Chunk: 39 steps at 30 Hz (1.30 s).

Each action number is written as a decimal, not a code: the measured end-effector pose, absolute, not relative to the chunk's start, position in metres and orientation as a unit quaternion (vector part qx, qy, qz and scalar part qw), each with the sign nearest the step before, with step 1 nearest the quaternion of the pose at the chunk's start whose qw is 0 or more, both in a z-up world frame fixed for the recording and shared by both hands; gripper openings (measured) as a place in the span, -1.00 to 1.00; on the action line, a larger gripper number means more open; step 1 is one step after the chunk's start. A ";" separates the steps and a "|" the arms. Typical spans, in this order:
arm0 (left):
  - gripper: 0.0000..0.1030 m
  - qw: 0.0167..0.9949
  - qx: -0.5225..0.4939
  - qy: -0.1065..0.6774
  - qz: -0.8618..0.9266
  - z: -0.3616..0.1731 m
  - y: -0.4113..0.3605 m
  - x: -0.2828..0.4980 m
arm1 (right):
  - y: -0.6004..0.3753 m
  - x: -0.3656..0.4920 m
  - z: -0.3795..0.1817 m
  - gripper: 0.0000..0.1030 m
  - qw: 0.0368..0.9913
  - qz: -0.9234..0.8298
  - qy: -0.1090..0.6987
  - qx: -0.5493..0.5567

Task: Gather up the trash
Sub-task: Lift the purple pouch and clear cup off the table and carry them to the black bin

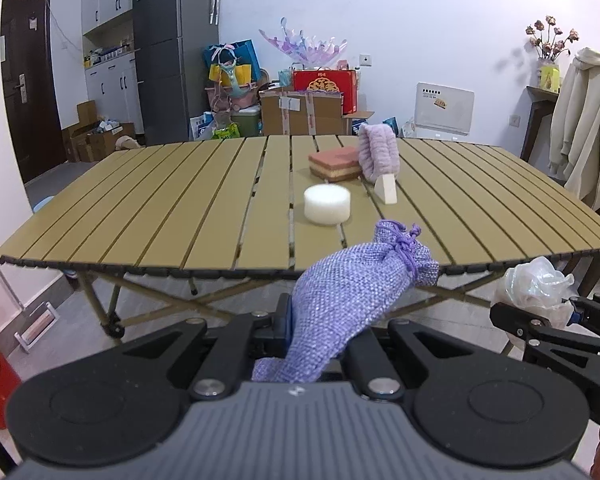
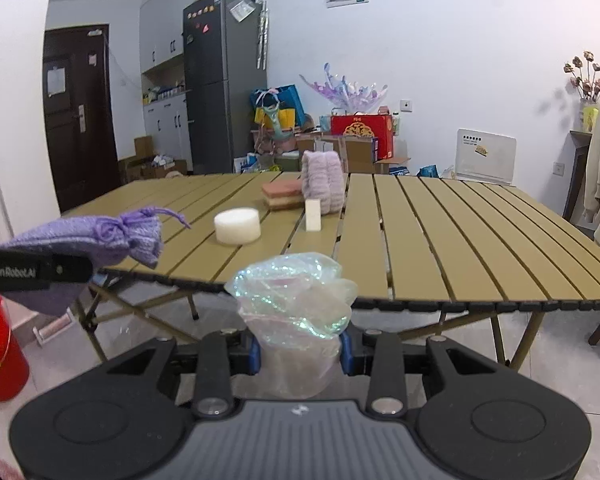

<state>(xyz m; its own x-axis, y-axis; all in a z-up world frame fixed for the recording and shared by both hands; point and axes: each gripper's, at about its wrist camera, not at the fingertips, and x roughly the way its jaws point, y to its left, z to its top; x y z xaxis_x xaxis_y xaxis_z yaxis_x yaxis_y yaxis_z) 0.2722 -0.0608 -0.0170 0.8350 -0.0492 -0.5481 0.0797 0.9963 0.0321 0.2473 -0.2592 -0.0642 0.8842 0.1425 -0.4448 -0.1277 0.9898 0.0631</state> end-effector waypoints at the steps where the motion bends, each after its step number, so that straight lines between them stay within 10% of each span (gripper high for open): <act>1: -0.87 0.957 0.027 0.287 -0.033 -0.019 -0.059 0.268 | -0.257 0.243 -0.066 -0.33 0.970 0.070 0.233 0.014; 39: -0.87 0.896 0.041 0.442 0.024 -0.178 0.001 0.207 | -0.215 0.193 -0.194 -0.34 0.899 0.088 0.426 -0.043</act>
<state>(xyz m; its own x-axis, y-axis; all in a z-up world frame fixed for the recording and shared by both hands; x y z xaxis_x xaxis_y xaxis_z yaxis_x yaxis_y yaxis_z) 0.2069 0.0008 -0.1779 0.6087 0.0790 -0.7895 -0.0065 0.9955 0.0946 0.1935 -0.2147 -0.1942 0.6213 0.1211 -0.7741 -0.1948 0.9808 -0.0029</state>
